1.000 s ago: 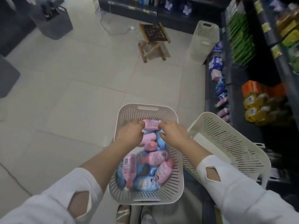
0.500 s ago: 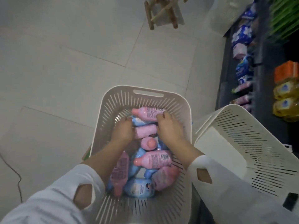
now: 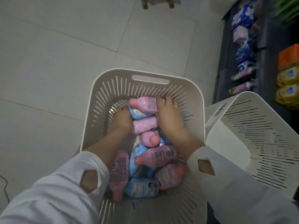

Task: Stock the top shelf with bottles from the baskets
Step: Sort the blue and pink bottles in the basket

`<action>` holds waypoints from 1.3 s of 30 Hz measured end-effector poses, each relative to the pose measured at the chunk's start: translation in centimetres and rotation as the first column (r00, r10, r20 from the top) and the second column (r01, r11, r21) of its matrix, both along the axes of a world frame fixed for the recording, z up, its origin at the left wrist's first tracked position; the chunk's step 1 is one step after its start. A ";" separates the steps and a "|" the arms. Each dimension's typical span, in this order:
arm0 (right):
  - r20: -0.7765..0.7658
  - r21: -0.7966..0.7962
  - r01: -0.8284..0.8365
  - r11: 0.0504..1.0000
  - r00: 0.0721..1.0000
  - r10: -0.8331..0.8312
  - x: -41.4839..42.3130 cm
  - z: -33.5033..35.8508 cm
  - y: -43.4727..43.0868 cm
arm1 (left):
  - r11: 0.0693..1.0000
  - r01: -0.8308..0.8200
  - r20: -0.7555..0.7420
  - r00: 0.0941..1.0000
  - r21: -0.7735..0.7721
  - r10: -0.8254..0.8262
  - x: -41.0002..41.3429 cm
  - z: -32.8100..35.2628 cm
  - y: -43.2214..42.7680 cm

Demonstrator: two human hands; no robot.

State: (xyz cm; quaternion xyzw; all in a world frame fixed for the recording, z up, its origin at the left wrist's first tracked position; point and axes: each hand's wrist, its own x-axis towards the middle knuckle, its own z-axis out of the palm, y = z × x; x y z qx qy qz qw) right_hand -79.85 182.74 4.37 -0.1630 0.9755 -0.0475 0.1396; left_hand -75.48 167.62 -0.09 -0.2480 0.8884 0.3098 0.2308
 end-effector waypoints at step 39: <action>0.418 0.432 -0.622 0.653 0.780 0.466 2.0 1.0 2.6 | 0.896 0.370 -0.097 0.911 -0.246 -0.402 3.3 9.4 0.2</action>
